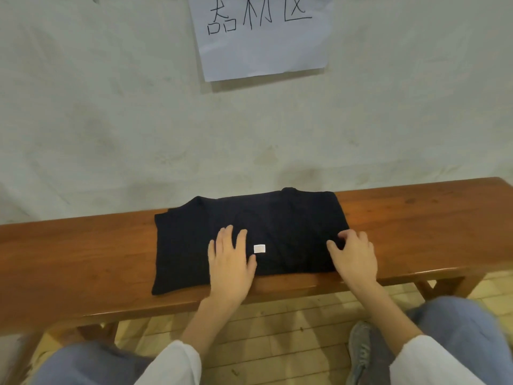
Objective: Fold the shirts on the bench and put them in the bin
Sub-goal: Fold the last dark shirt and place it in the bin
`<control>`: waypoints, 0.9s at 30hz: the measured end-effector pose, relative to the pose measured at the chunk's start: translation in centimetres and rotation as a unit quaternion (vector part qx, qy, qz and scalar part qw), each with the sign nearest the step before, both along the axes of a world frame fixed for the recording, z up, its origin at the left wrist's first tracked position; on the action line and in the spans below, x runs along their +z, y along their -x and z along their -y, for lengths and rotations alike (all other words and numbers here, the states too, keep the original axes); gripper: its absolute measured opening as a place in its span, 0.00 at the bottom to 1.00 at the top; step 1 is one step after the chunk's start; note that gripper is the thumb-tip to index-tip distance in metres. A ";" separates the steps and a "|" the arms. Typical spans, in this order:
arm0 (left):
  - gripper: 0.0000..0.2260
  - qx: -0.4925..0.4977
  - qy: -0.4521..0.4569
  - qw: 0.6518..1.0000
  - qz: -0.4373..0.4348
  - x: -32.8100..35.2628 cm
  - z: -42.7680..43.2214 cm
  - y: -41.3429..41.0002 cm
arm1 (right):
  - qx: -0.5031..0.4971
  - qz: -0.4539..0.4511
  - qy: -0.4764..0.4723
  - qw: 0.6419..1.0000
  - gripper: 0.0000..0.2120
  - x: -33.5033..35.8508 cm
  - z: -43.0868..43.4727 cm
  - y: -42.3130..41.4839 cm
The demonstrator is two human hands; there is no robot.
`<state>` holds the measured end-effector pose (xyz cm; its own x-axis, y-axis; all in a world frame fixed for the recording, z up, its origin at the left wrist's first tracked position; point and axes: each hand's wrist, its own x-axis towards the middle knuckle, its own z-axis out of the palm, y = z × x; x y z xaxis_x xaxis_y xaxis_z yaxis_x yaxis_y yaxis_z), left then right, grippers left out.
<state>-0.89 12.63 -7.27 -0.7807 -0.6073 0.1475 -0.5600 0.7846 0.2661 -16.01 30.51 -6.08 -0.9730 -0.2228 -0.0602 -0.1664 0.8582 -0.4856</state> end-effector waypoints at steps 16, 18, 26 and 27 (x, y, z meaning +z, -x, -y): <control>0.45 -0.162 -0.179 0.970 0.015 -1.4 -5.6 6.5 | -0.013 0.183 0.396 0.900 0.04 3.3 2.9 0.1; 0.44 -0.126 -0.391 0.908 -0.083 -0.4 -5.8 7.5 | -0.007 0.229 0.442 0.867 0.09 4.7 5.7 -1.1; 0.26 -0.091 -0.469 0.871 -0.117 -1.1 -5.0 7.8 | -0.199 0.385 0.672 0.601 0.16 3.8 7.0 -0.4; 0.24 -0.102 -0.489 0.858 -0.120 -0.9 -5.2 7.7 | -0.192 0.376 0.677 0.603 0.17 3.7 6.5 -0.2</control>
<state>-8.57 17.87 -8.18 -0.9036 -0.3870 -0.1840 -0.2753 0.1953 0.9413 -15.83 24.01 -2.36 -0.7799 -0.3297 -0.5321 0.6219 -0.5041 -0.5992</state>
